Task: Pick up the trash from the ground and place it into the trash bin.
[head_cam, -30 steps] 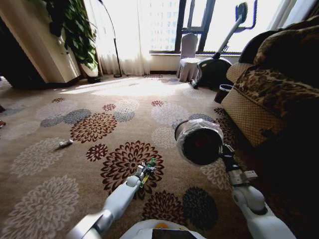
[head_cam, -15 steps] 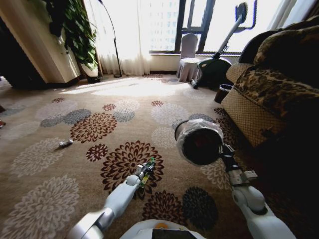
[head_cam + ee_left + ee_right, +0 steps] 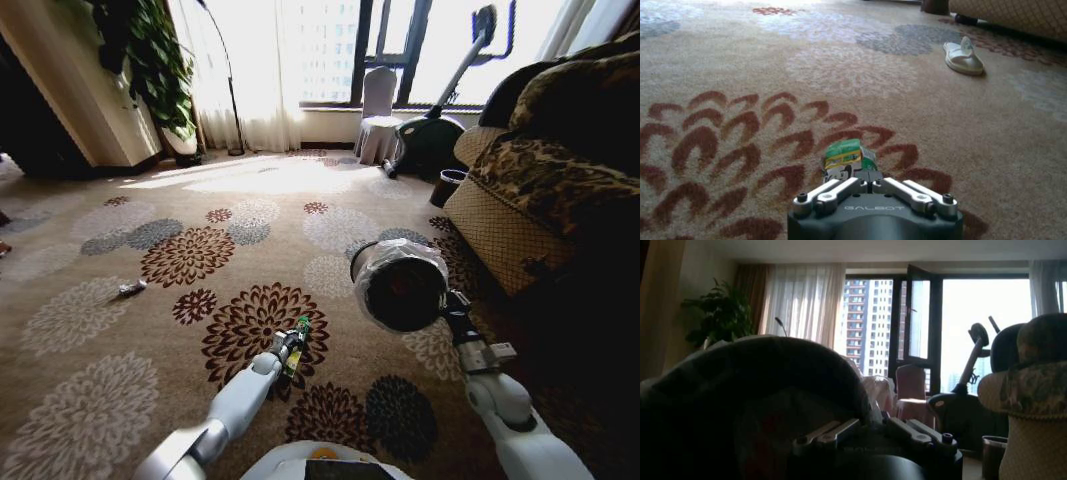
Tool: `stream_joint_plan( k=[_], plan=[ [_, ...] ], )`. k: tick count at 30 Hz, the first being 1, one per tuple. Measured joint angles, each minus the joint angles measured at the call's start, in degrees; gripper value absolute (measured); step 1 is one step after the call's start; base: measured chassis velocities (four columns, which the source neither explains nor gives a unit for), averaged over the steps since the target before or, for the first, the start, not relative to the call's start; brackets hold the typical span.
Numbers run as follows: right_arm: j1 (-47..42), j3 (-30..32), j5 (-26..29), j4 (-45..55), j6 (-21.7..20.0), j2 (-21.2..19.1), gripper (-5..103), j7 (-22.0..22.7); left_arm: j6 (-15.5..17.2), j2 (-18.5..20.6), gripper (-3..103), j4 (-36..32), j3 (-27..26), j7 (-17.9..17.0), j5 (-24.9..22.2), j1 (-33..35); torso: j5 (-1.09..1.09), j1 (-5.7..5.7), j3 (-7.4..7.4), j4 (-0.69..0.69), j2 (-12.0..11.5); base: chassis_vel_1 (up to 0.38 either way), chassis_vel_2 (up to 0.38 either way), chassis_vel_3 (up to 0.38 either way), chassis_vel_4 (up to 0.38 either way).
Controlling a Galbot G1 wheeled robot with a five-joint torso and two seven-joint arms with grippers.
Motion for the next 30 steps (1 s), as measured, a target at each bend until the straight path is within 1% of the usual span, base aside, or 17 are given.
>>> stream_joint_plan(
  k=[6, 8, 9, 10, 12, 13, 14, 15, 16, 17, 19, 21, 22, 25, 27, 28, 30],
  plan=[
    [0.0, 0.0, 0.0, 0.0, 0.0, 0.0, 0, 0.0, -0.15, 0.76, -2, -3.17, 0.38, -0.81, 0.09, 1.88, 0.0, 0.0, 0.0, 0.0, 0.0, 0.0, 0.0, 0.0, 0.0],
    [0.0, 0.0, 0.0, 0.0, 0.0, 0.0, 0, 0.0, 0.28, 1.23, 8, -5.82, 0.74, -1.74, 0.03, 3.06, 0.0, 0.0, 0.0, 0.0, 0.0, 0.0, 0.0, 0.0, 0.0],
    [0.0, 0.0, 0.0, 0.0, 0.0, 0.0, 0, 0.0, 0.28, 1.23, 8, -5.82, 0.74, -1.74, 0.03, 3.06, 0.0, 0.0, 0.0, 0.0, 0.0, 0.0, 0.0, 0.0, 0.0],
    [0.0, 0.0, 0.0, 0.0, 0.0, 0.0, 0, 0.0, 0.44, 1.3, 14, -6.58, 0.89, -2.28, 0.02, 3.37, 0.0, 0.0, 0.0, 0.0, 0.0, 0.0, 0.0, 0.0, 0.0],
    [0.0, 0.0, 0.0, 0.0, 0.0, 0.0, 0, 0.0, 0.58, 1.11, 24, -7.54, 1.46, -5.61, 0.14, 3.72, 0.0, 0.0, 0.0, 0.0, 0.0, 0.0, 0.0, 0.0, 0.0],
    [0.0, 0.0, 0.0, 0.0, 0.0, 0.0, 0, 0.0, 0.58, 0.98, 30, -7.55, 1.56, -6.32, 0.17, 3.72, 0.01, 0.0, 0.0, 0.0, 0.0, 0.0, 0.0, 0.0, 0.0],
    [0.0, 0.0, 0.0, 0.0, 0.0, 0.0, 0, 0.0, 0.58, 0.98, 30, -7.55, 1.56, -6.32, 0.17, 3.72, 0.01, 0.0, 0.0, 0.0, 0.0, 0.0, 0.0, 0.0, 0.0],
    [0.0, 0.0, 0.0, 0.0, 0.0, 0.0, 0, 0.0, 0.58, 0.61, 36, -7.56, 1.73, -7.34, 0.27, 3.69, 0.0, 0.0, 0.0, 0.0, 0.0, 0.0, 0.0, 0.0, 0.0],
    [0.0, 0.0, 0.0, 0.0, 0.0, 0.0, 0, 0.0, 0.58, 0.39, 36, -7.55, 1.84, -7.71, 0.41, 3.63, -0.01, 0.0, 0.0, 0.0, 0.0, 0.0, 0.0, 0.0, 0.0],
    [0.0, 0.0, 0.0, 0.0, 0.0, 0.0, 0, 0.0, 0.58, 0.13, 46, -7.34, 2.01, -8.0, 0.6, 3.46, 0.0, 0.0, 0.0, 0.0, 0.0, 0.0, 0.0, 0.0, 0.0],
    [0.0, 0.0, 0.0, 0.0, 0.0, 0.0, 0, 0.0, 0.58, 0.0, 46, -7.14, 2.08, -8.08, 0.67, 3.34, 0.0, 0.0, 0.0, 0.0, 0.0, 0.0, 0.0, 0.0, 0.0],
    [0.0, 0.0, 0.0, 0.0, 0.0, 0.0, 0, 0.0, 0.58, -0.74, 57, -5.88, 2.24, -8.2, 0.91, 2.74, 0.0, 0.0, 0.0, 0.0, 0.0, 0.0, 0.0, 0.0, 0.0],
    [0.0, 0.0, 0.0, 0.0, 0.0, 0.0, 0, 0.0, 0.58, -0.74, 57, -5.88, 2.24, -8.2, 0.91, 2.74, 0.0, 0.0, 0.0, 0.0, 0.0, 0.0, 0.0, 0.0, 0.0],
    [0.0, 0.0, 0.0, 0.0, 0.0, 0.0, 0, 0.0, 0.52, -2.04, 74, -3.18, 2.24, -8.59, 1.16, 1.24, 0.0, 0.0, 0.0, 0.0, 0.0, 0.0, 0.0, 0.0, 0.0],
    [0.0, 0.0, 0.0, 0.0, 0.0, 0.0, 0, 0.0, 0.45, -2.25, 74, -2.67, 2.25, -8.78, 1.17, 0.96, 0.0, 0.0, 0.0, 0.0, 0.0, 0.0, 0.0, 0.0, 0.0],
    [0.0, 0.0, 0.0, 0.0, 0.0, 0.0, 0, 0.0, 0.19, -2.78, 84, -1.47, 2.24, -9.14, 1.23, 0.27, 0.01, 0.0, 0.0, 0.0, -0.01, 0.0, 0.0, 0.0, 0.0],
    [0.0, 0.0, 0.0, 0.0, 0.0, 0.0, 0, 0.0, 0.07, -3.15, 84, -0.84, 2.16, -9.26, 1.26, -0.15, 0.01, 0.0, 0.0, 0.0, 0.0, 0.0, 0.0, 0.0, 0.0]
  ],
)
